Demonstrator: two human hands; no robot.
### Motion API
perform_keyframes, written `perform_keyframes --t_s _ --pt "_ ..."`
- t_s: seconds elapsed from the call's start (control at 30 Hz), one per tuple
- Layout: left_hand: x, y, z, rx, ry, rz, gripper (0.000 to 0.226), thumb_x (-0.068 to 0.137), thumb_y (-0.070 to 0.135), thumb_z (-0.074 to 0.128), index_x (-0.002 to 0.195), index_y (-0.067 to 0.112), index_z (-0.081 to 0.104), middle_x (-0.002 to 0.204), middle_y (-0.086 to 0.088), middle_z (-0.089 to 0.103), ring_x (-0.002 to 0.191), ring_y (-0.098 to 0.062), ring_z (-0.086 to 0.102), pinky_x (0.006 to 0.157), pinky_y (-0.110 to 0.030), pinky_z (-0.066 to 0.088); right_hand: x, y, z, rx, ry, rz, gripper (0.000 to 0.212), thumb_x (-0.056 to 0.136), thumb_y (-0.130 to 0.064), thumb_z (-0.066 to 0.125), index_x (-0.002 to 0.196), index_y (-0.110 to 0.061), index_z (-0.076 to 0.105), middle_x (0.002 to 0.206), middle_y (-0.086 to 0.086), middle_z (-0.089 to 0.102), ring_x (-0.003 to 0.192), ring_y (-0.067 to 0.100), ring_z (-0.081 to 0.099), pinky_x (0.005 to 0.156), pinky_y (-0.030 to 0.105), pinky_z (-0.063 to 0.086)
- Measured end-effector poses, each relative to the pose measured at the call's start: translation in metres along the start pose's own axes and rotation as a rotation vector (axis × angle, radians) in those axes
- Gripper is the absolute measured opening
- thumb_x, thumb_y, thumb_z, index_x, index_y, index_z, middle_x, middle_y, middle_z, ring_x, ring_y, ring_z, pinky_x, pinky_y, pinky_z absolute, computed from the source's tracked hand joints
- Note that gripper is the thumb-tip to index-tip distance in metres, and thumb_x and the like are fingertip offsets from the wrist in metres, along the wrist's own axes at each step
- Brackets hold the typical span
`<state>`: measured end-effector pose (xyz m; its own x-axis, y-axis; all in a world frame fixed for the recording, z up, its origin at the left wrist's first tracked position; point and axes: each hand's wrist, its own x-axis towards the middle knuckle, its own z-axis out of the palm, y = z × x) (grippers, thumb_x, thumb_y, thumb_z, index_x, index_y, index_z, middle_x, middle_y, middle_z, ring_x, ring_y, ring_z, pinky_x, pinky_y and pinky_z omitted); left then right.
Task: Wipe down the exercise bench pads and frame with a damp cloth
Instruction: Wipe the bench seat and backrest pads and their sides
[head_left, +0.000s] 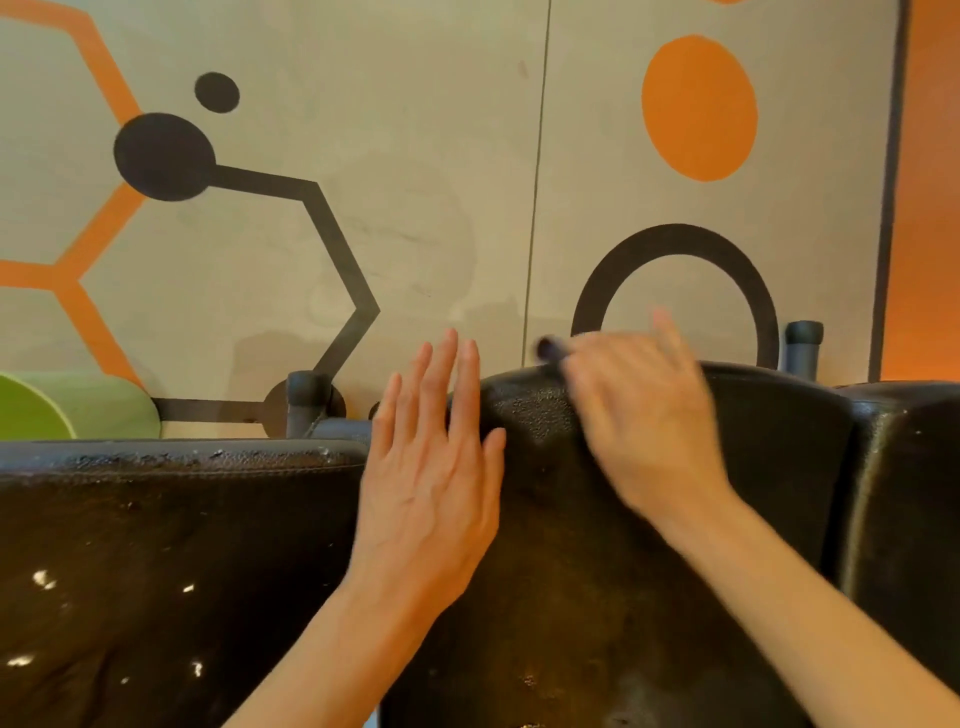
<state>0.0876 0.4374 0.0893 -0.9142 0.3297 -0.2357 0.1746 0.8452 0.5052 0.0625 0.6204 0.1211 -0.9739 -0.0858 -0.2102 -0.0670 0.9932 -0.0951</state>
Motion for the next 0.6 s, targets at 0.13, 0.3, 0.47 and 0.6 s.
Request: perform_keyframes --t_s 0.13,0.3,0.47,0.6 --pt "-0.018 -0.033 -0.032 0.217 -0.07 0.002 0.058 0.1 0.031 0.032 0.152 0.004 0.033 0.158 -0.019 0.033 0.151 -0.034 0.02 0.12 -0.045 0.009 0.001 -0.015 0.003 0.064 0.136 0.339 0.034 0.102 -0.026 0.034 0.085 -0.016 0.062 0.085 -0.002 0.061 0.089 0.019 0.057 0.112 0.038 0.029" --pt "-0.034 -0.053 -0.045 0.297 -0.106 -0.037 0.058 0.098 0.032 0.031 0.146 0.002 0.044 0.153 -0.02 0.042 0.149 -0.035 0.026 0.121 -0.047 0.01 0.011 -0.066 0.018 0.118 0.018 -0.078 0.032 0.102 -0.028 0.037 0.095 -0.016 0.066 0.093 -0.002 0.065 0.093 0.018 0.059 0.113 0.035 0.029" --pt "-0.034 -0.058 -0.041 0.294 -0.082 -0.017 0.059 0.099 0.033 0.029 0.145 -0.001 0.044 0.152 -0.021 0.043 0.147 -0.035 0.031 0.12 -0.045 0.014 -0.011 -0.006 -0.004 0.074 0.113 0.305 0.03 0.104 -0.025 0.034 0.099 -0.018 0.063 0.101 0.001 0.066 0.103 0.02 0.057 0.117 0.043 0.023" --pt "-0.033 -0.055 -0.04 0.291 -0.057 -0.021 0.058 0.099 0.032 0.029 0.143 -0.003 0.046 0.151 -0.021 0.044 0.146 -0.036 0.034 0.118 -0.045 0.018 0.004 -0.091 0.03 0.013 0.173 0.124 0.023 0.098 -0.014 0.044 0.086 -0.013 0.064 0.084 0.003 0.062 0.086 0.022 0.057 0.107 0.041 0.036"
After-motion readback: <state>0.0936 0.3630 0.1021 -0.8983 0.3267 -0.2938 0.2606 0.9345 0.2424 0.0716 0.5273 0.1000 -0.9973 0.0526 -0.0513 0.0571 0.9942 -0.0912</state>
